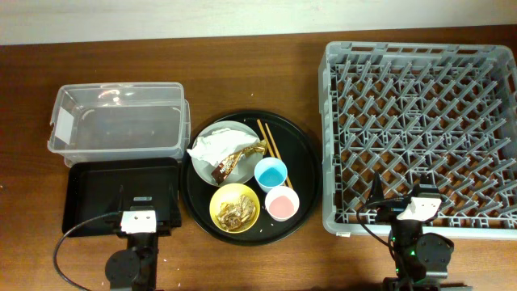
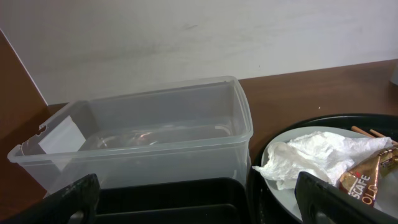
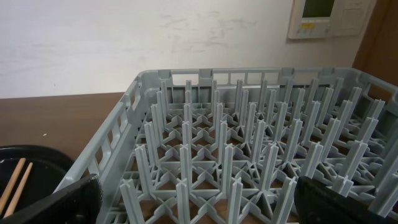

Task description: Sort waste into correct bins and load items into the dishwasher rack

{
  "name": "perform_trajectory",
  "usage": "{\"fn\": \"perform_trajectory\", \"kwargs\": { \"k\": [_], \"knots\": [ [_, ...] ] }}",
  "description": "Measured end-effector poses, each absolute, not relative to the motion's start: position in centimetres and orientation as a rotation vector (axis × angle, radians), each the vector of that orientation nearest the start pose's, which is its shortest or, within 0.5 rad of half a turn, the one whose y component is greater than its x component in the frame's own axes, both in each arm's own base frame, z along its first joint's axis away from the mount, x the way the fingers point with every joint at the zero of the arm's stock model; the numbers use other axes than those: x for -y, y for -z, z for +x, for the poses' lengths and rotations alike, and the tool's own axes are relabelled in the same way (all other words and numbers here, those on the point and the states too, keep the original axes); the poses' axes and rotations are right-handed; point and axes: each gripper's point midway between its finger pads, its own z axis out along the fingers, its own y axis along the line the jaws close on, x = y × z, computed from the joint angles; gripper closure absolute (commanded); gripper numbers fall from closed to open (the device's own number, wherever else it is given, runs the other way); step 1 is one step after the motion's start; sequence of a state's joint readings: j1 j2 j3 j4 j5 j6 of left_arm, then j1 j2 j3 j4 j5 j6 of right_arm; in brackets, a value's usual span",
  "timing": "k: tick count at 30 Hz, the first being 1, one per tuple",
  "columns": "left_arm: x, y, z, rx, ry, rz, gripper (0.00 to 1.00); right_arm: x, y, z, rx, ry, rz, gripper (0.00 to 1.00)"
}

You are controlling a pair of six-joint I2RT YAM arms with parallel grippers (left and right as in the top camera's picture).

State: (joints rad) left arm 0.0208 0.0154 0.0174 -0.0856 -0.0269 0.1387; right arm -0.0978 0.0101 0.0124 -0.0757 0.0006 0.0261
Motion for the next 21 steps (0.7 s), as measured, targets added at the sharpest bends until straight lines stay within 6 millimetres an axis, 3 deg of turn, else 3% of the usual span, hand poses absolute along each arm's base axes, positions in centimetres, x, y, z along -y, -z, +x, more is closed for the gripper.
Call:
{"fn": "perform_trajectory", "kwargs": {
  "k": [7, 21],
  "knots": [
    [-3.9, -16.2, 24.2, -1.642, -0.286, -0.057, 0.01, 2.6, -15.9, 24.5, -1.642, 0.088, 0.087, 0.01],
    [-4.2, -16.2, 24.2, -1.642, -0.298, -0.069, 0.01, 2.7, -15.9, 24.5, -1.642, 0.091, 0.088, 0.01]
  ]
}}
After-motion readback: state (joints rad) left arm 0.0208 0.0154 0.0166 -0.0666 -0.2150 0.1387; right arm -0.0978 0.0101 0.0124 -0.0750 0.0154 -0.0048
